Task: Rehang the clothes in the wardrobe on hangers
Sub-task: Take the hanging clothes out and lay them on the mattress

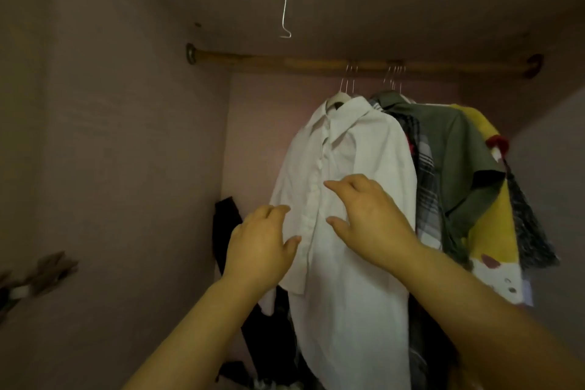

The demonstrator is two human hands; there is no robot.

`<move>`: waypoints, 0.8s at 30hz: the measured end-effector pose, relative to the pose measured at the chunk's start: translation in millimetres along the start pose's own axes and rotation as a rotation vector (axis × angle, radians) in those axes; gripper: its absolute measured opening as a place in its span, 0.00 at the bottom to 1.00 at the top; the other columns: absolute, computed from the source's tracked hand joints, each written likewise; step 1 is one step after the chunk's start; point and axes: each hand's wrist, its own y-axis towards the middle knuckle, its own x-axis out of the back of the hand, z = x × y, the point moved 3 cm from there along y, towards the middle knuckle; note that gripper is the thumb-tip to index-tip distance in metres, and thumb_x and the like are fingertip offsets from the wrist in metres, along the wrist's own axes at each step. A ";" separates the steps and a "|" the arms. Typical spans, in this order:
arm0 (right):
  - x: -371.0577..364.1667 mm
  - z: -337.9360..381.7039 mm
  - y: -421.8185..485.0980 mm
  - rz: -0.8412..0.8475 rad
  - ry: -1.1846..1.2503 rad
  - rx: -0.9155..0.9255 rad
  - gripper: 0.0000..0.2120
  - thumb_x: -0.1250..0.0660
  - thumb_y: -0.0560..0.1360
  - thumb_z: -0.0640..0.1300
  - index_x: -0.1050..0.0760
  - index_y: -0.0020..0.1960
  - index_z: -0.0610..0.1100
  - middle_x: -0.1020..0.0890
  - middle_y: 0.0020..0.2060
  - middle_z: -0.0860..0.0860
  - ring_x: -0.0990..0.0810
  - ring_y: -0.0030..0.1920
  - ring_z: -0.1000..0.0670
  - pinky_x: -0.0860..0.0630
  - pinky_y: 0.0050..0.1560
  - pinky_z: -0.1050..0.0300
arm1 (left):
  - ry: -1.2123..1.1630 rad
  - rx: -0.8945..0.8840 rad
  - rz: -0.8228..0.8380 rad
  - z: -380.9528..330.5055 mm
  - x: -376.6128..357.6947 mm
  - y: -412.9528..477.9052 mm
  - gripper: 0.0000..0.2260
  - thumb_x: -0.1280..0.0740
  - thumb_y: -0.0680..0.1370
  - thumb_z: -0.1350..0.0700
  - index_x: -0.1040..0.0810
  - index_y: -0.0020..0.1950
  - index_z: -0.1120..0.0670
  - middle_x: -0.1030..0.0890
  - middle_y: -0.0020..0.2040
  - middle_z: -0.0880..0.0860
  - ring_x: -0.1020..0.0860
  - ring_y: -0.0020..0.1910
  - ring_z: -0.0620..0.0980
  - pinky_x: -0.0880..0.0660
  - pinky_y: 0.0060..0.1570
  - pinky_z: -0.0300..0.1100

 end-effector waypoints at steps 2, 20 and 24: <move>0.5 -10.6 32.9 -0.074 -0.051 -0.001 0.27 0.37 0.77 0.49 0.39 0.73 0.47 0.33 0.67 0.46 0.34 0.64 0.45 0.37 0.64 0.55 | -0.049 -0.026 -0.055 2.9 -9.9 29.8 0.24 0.38 0.78 0.45 0.37 0.72 0.50 0.31 0.68 0.50 0.32 0.65 0.49 0.33 0.62 0.43; -13.6 -122.3 217.0 -0.427 -0.350 -0.219 0.23 0.39 0.77 0.48 0.35 0.70 0.45 0.31 0.65 0.46 0.31 0.63 0.43 0.36 0.60 0.50 | -0.257 -0.184 -0.222 31.9 -70.2 205.1 0.24 0.38 0.78 0.46 0.38 0.73 0.48 0.35 0.71 0.47 0.37 0.69 0.46 0.37 0.67 0.44; -17.5 -146.3 224.1 -0.465 -0.424 -0.240 0.21 0.37 0.77 0.51 0.32 0.66 0.44 0.27 0.62 0.46 0.28 0.59 0.43 0.33 0.51 0.51 | -0.243 -0.193 -0.262 29.4 -72.2 216.5 0.23 0.39 0.78 0.45 0.37 0.72 0.48 0.34 0.69 0.47 0.35 0.68 0.46 0.36 0.67 0.43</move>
